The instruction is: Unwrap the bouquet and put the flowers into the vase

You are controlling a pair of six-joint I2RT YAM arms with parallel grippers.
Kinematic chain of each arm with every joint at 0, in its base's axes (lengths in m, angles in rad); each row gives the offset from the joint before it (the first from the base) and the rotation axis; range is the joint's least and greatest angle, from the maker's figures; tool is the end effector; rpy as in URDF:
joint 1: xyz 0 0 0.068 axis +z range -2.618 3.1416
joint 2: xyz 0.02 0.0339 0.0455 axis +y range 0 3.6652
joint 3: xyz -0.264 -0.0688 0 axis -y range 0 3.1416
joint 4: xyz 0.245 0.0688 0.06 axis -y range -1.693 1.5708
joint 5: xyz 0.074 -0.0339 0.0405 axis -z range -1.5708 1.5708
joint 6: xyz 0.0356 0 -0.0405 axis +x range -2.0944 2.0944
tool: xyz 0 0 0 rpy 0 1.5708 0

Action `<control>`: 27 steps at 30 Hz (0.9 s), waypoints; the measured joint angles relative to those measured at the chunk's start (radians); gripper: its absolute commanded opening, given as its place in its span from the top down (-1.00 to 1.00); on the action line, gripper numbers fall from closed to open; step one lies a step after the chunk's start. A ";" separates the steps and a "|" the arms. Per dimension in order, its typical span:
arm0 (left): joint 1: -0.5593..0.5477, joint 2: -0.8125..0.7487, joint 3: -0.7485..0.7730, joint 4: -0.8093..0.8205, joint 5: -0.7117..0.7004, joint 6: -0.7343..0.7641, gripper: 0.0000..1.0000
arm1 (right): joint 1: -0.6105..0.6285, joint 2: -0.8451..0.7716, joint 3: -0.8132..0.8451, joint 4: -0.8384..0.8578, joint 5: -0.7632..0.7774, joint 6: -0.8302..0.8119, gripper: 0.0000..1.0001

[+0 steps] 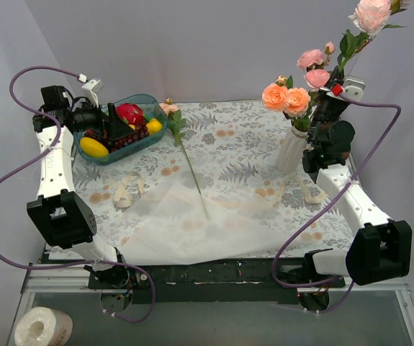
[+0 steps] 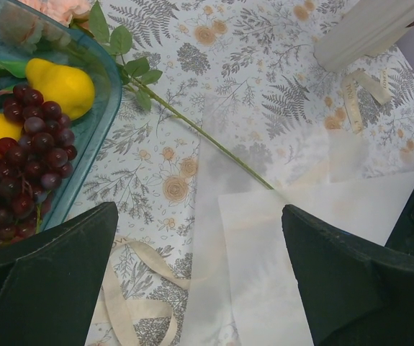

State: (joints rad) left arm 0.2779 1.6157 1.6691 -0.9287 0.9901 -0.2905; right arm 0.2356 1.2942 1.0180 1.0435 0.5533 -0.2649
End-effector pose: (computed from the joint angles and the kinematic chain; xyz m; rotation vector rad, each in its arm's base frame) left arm 0.3286 0.0628 0.3784 -0.2035 2.2317 -1.1923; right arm 0.2718 0.0460 0.4308 0.3130 0.8881 -0.2493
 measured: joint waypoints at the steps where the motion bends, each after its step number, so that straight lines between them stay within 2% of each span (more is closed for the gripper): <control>1: 0.000 0.000 0.000 -0.002 -0.003 0.002 -0.96 | 0.000 -0.001 -0.001 -0.001 0.000 0.000 0.97; 8: 0.000 0.000 0.000 -0.004 -0.009 0.005 -0.96 | 0.000 -0.045 -0.054 -0.107 0.003 0.047 0.94; 9: 0.000 0.000 0.000 -0.003 -0.009 0.003 -0.96 | 0.000 -0.055 -0.061 -0.138 0.003 0.060 0.86; 10: 0.000 0.000 0.000 -0.002 -0.010 0.002 -0.96 | 0.000 -0.063 -0.065 -0.168 0.003 0.076 0.49; 13: 0.000 0.000 -0.002 0.006 -0.010 -0.003 -0.96 | 0.000 -0.089 -0.072 -0.251 0.003 0.121 -0.13; 16: 0.000 -0.007 -0.018 0.019 -0.010 -0.005 -0.96 | 0.000 -0.127 -0.081 -0.341 -0.005 0.148 -0.39; 22: 0.000 -0.023 -0.040 0.021 -0.010 -0.005 -0.96 | 0.001 -0.182 -0.082 -0.476 -0.024 0.182 -0.50; 27: 0.000 -0.042 -0.040 0.024 -0.010 -0.005 -0.96 | 0.002 -0.188 -0.031 -0.643 -0.053 0.214 -0.73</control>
State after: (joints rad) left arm 0.2779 1.5734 1.6291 -0.9047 0.9806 -0.2958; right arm 0.2375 1.1061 0.9871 0.4004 0.4999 -0.0509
